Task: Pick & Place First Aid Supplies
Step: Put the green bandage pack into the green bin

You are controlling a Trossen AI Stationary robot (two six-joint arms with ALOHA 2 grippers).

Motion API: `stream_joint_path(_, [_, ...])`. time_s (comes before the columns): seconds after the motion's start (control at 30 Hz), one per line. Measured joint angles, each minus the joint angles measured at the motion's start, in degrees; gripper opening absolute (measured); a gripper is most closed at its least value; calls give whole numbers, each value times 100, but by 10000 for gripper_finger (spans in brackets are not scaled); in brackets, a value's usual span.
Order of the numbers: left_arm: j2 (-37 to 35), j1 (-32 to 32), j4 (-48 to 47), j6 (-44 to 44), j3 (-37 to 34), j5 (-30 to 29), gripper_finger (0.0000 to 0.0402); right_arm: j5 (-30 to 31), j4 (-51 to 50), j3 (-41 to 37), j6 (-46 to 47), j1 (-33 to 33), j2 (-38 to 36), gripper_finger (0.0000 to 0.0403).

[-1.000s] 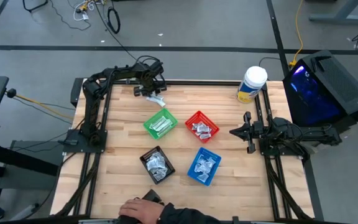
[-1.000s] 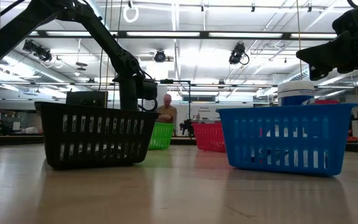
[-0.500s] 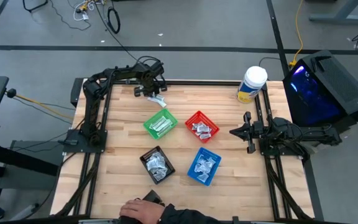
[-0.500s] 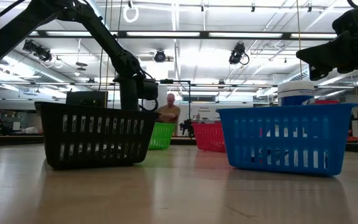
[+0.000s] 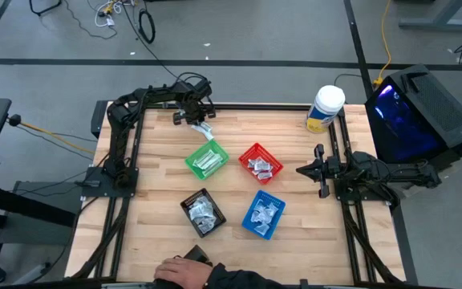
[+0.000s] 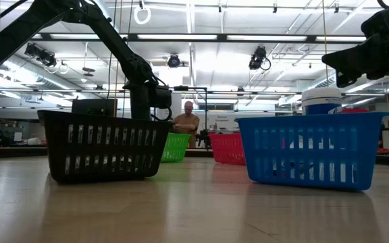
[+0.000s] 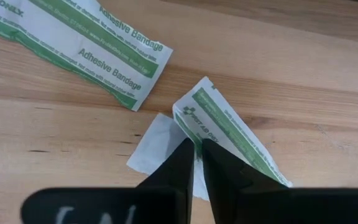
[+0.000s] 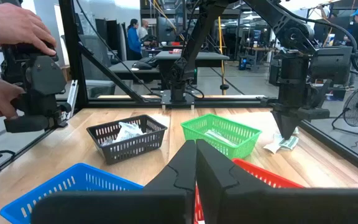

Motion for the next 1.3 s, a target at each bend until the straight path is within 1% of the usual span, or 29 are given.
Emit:
stream_joint_path(0.4, [0, 0, 7, 0, 0, -13, 7, 0, 0, -1, 2, 2, -1, 13])
stream_joint_path(0.77, [-31, 0, 46, 8, -2, -43, 4, 0, 0, 0, 2, 0, -1, 13])
stream_joint_path(0.9, [-186, 0, 48, 9, -2, -56, 4, 0, 0, 0, 0, 0, -2, 13])
stream_joint_path(1.03, [-419, 0, 50, 9, -2, -190, 3, 0, 0, -2, 0, 0, -2, 13])
stream_joint_path(1.3, [-851, -33, 50, 18, -2, -205, 3, 0, 0, -1, 0, 1, -1, 13])
